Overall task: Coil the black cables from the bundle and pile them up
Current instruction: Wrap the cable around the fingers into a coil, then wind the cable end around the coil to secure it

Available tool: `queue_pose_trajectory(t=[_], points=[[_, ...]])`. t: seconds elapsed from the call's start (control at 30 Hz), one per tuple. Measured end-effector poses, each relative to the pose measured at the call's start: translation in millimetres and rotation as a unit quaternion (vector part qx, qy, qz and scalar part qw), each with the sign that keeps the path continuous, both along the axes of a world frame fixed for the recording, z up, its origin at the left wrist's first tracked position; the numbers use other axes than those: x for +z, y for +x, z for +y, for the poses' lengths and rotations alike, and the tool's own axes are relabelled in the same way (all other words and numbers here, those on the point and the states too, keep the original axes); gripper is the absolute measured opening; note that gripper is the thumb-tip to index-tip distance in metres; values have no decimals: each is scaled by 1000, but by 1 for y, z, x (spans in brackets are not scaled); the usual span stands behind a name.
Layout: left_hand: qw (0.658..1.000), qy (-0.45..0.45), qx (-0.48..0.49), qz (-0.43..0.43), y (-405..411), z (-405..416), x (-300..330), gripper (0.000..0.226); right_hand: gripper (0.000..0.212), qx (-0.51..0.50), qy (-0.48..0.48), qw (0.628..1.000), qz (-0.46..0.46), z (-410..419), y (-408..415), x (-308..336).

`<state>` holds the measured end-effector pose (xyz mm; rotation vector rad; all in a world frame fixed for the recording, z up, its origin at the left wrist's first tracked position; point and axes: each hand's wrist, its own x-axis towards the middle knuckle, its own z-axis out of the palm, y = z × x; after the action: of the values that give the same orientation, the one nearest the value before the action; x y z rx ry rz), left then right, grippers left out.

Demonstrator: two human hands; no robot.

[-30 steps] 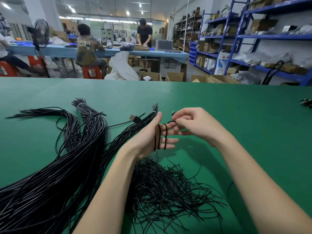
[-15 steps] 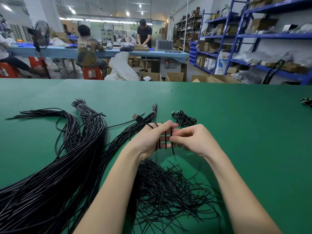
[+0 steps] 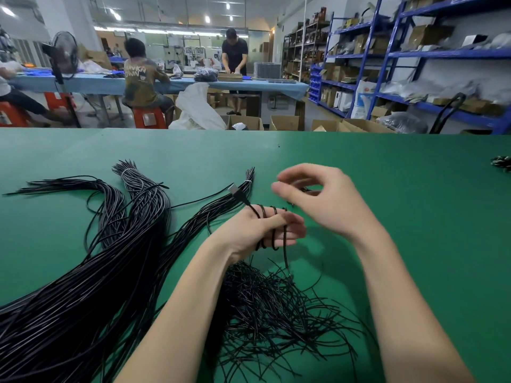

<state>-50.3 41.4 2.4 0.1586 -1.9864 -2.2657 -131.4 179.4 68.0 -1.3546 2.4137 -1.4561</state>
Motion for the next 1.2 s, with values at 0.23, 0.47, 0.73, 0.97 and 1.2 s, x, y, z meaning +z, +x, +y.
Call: queue_pose_trajectory(t=[0.23, 0.47, 0.73, 0.97, 1.2], points=[[991, -120, -39, 33, 6, 14, 8, 13, 18, 95, 73, 990, -81, -15, 10, -16], [993, -13, -118, 14, 13, 10, 17, 19, 37, 61, 14, 994, -94, -7, -10, -22], [992, -26, -125, 4, 15, 8, 20, 23, 31, 103, 20, 986, -128, -2, -20, -25], [992, 21, -127, 4, 14, 8, 22, 26, 12, 111, -31, 973, -201, 0, -20, -25], [996, 2, -86, -6, 9, 14, 19, 29, 12, 82, -7, 966, -245, 4, -20, -23]])
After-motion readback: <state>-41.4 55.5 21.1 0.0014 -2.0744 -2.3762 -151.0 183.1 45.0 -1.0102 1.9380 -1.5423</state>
